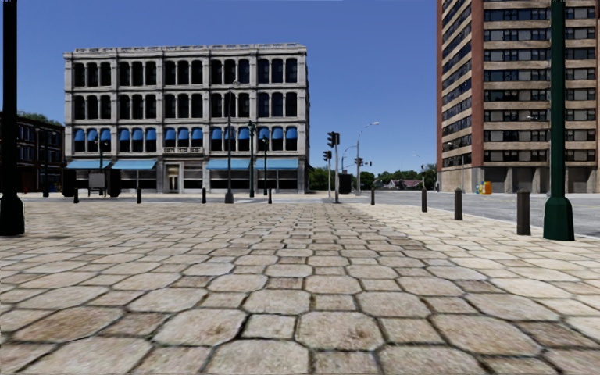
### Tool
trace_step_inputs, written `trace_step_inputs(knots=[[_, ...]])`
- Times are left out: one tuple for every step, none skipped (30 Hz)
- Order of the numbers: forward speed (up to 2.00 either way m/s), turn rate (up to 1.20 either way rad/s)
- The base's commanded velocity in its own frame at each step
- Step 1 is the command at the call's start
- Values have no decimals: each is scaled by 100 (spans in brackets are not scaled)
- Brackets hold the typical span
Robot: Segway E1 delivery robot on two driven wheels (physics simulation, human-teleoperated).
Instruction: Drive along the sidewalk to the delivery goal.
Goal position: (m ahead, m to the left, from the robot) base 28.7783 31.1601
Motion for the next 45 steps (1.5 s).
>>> trace_step_inputs(knots=[[200,0],[200,0],[200,0],[200,0],[200,0],[200,0],[200,0],[200,0],[200,0],[200,0],[200,0],[200,0],[200,0],[200,0],[200,0],[200,0],[200,0],[200,0],[200,0],[200,0],[200,0],[200,0],[200,0],[200,0],[200,0],[200,0],[200,0],[200,0],[200,0],[200,0],[200,0],[200,0],[200,0],[200,0],[200,0],[200,0],[200,0],[200,0],[200,0],[200,0],[200,0],[200,0],[200,0],[200,0],[200,0]])
